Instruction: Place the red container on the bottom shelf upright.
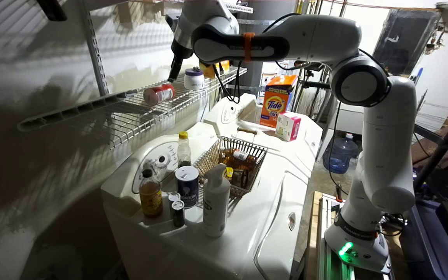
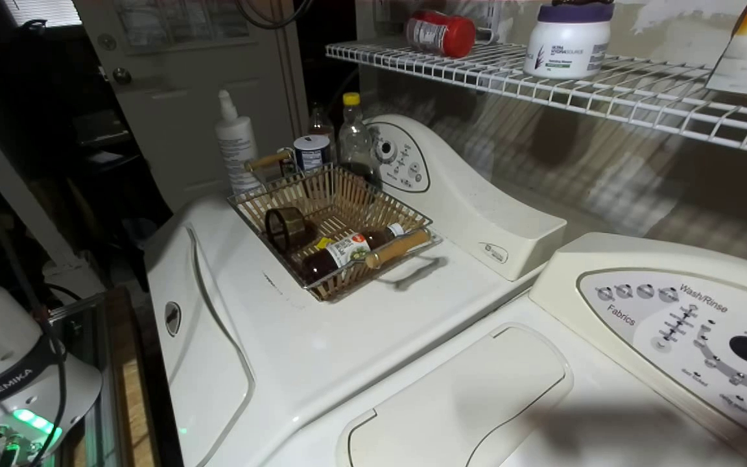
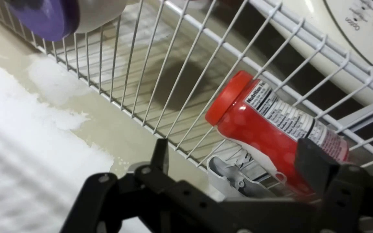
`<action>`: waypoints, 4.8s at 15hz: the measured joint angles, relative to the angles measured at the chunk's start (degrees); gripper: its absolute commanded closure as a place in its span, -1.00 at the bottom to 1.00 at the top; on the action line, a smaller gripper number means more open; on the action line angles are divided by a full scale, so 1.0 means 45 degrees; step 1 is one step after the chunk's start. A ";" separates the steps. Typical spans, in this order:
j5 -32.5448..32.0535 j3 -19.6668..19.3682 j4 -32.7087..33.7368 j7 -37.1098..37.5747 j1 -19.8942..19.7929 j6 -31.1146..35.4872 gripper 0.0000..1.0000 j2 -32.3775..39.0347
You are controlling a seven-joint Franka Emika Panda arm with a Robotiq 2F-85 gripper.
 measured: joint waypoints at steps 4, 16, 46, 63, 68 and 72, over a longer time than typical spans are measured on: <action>0.0995 0.0000 0.0523 0.1400 -0.0003 -0.1312 -1.00 0.0024; 0.1035 -0.0411 0.0844 0.5430 0.0031 -0.1201 -1.00 0.0481; 0.4018 -0.0676 0.5233 2.0356 -0.0190 -0.0922 -1.00 0.3865; 0.2800 -0.1129 0.5518 2.0013 0.0106 -0.3844 -1.00 0.3986; 0.2947 -0.1119 0.5628 2.0365 0.0094 -0.3842 -1.00 0.4148; 0.3004 -0.1118 0.5817 2.0948 0.0096 -0.3812 -1.00 0.4336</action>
